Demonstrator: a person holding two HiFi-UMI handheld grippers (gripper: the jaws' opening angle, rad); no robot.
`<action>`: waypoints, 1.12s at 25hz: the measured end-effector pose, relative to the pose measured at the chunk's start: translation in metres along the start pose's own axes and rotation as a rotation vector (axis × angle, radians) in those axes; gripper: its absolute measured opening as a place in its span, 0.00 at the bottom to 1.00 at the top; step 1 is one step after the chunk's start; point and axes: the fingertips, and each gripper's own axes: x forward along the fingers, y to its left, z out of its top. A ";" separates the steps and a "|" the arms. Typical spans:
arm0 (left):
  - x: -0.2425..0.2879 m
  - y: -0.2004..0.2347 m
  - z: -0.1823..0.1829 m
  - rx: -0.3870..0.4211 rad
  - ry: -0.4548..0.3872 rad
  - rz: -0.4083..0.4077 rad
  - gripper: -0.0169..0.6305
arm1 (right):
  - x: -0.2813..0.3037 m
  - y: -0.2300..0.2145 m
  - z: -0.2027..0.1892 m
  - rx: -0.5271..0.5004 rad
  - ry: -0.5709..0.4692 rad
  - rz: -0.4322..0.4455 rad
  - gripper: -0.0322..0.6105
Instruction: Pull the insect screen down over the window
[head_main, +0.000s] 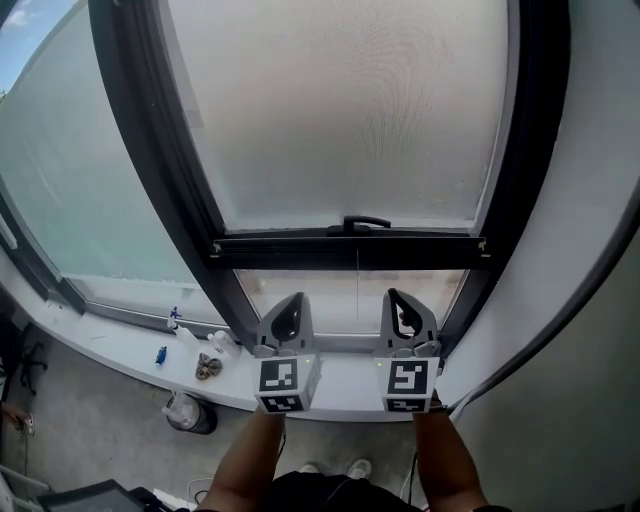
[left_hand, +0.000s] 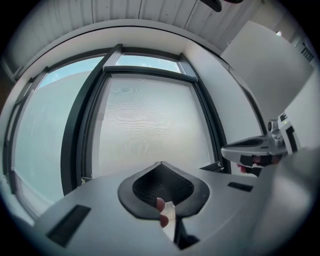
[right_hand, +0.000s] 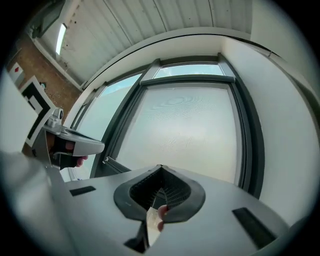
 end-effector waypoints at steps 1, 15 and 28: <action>-0.003 0.003 -0.001 -0.012 -0.001 0.006 0.03 | -0.004 0.000 0.000 0.018 0.004 -0.006 0.05; -0.082 0.029 -0.031 -0.123 0.034 -0.063 0.03 | -0.062 0.063 -0.014 0.089 0.103 -0.044 0.05; -0.194 0.031 -0.030 -0.135 0.036 -0.128 0.03 | -0.167 0.123 0.006 0.093 0.121 -0.078 0.05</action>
